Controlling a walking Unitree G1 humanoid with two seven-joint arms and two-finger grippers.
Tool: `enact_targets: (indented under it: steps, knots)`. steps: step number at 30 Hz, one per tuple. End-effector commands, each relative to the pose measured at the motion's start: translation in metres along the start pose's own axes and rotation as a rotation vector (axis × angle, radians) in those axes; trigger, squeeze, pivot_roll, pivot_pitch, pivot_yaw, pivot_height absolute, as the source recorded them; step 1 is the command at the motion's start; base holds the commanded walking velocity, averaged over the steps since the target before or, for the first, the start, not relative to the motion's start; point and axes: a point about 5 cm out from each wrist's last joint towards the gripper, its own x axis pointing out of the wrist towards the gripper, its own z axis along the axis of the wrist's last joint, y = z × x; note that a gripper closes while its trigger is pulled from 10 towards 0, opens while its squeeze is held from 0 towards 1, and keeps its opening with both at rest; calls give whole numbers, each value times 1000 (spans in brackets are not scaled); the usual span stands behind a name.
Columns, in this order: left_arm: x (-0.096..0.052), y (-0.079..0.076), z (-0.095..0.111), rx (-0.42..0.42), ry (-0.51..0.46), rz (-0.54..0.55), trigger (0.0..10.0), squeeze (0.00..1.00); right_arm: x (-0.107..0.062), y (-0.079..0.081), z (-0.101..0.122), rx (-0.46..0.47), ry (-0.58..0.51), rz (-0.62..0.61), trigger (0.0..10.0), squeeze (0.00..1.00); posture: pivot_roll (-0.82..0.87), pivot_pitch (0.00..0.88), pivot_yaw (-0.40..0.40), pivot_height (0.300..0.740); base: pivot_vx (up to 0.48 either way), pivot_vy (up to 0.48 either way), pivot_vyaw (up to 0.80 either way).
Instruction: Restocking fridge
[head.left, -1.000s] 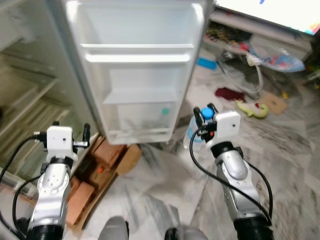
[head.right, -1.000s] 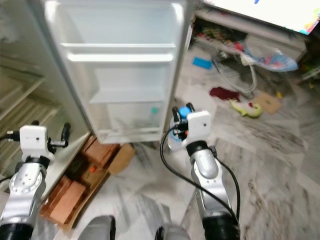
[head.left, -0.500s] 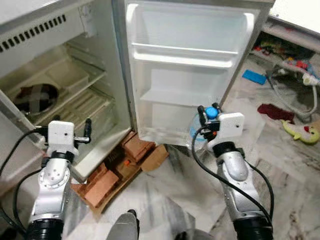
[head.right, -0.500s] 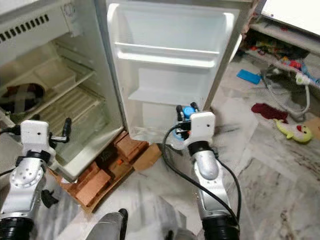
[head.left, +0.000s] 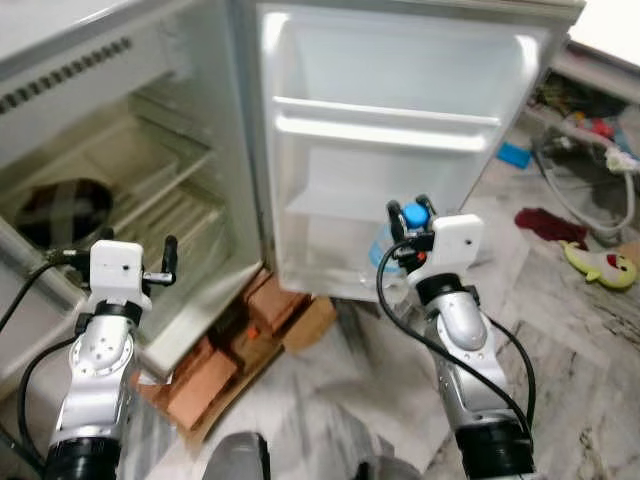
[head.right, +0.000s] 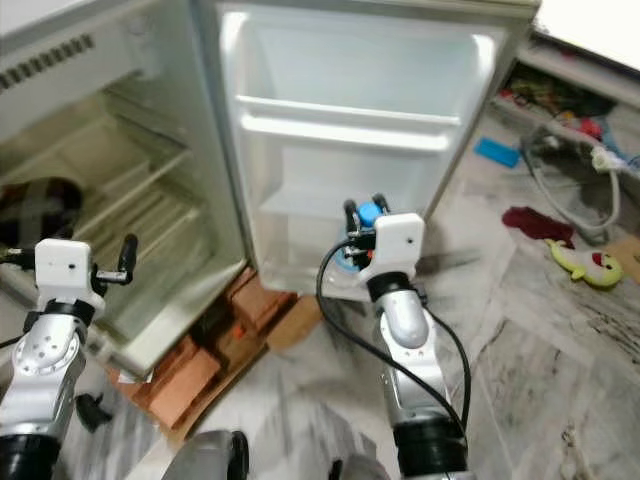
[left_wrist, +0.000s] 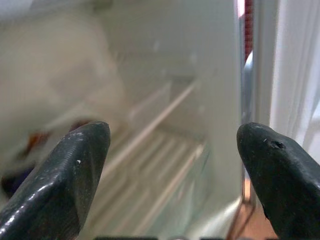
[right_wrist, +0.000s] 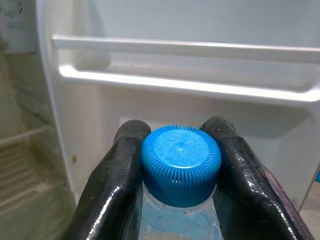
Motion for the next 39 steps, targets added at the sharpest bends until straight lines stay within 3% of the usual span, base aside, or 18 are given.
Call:
enact_targets:
  steps: [1,31,39]
  knots:
    - [0,-10,2,1,-10,-37,10000,0,-3,-13,2,-25,-9,-38,10000,0,21,77,-62,740,349,0,0]
    - [1,-19,4,2,-25,-68,10000,0,1,-12,2,-45,-13,-28,10000,0,18,83,-66,740,292,0,0]
    - [1,-19,3,-6,-20,-63,10000,0,1,-9,1,-32,-8,-19,10000,0,20,87,-69,740,90,0,0]
